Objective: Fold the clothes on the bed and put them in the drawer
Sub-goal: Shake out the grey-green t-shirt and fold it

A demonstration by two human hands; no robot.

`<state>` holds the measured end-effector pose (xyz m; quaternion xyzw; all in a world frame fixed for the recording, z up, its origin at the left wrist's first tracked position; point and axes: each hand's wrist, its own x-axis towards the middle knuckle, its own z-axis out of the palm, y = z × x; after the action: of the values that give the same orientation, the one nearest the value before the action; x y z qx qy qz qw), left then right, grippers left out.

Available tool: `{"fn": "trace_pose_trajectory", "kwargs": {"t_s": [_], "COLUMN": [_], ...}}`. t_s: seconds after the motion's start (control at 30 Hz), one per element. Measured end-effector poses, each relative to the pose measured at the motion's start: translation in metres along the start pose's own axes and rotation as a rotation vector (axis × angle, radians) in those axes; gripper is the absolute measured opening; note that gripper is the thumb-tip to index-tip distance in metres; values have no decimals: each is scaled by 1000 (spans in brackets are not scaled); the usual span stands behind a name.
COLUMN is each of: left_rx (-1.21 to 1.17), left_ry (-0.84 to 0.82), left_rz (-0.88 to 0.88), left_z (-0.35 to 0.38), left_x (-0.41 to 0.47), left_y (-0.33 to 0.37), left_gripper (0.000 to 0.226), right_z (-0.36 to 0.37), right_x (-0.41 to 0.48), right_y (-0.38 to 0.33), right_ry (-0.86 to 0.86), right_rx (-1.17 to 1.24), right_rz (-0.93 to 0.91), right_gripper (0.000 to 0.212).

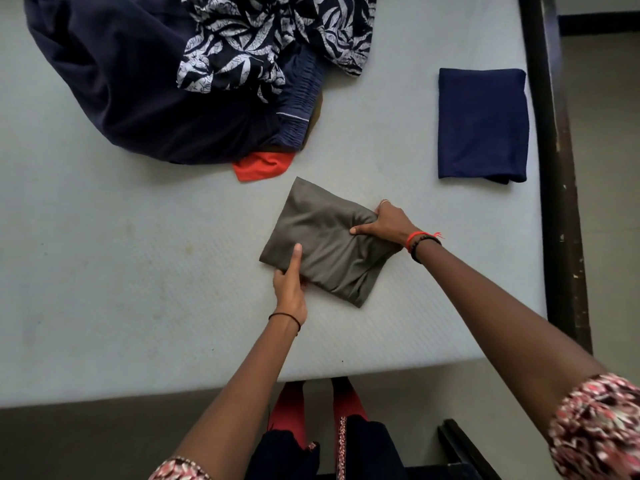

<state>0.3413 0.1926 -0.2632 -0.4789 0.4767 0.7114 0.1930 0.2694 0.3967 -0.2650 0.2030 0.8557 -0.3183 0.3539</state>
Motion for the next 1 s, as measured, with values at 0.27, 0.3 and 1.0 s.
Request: {"fn": "trace_pose_trajectory", "kwargs": {"t_s": [0.27, 0.3, 1.0], "left_rx": [-102, -148, 217], "left_ry": [34, 23, -525], "left_rz": [58, 52, -74], "left_z": [22, 24, 228], "left_x": [-2, -1, -7], "left_y": [18, 21, 97], "left_gripper": [36, 36, 30], "right_z": [-6, -5, -156], "right_x": [-1, -2, -45], "right_y": [0, 2, 70], "right_ry": [-147, -173, 50], "right_rx": [180, 260, 1042], "right_rz": [86, 93, -45], "right_gripper": [47, 42, 33]}}
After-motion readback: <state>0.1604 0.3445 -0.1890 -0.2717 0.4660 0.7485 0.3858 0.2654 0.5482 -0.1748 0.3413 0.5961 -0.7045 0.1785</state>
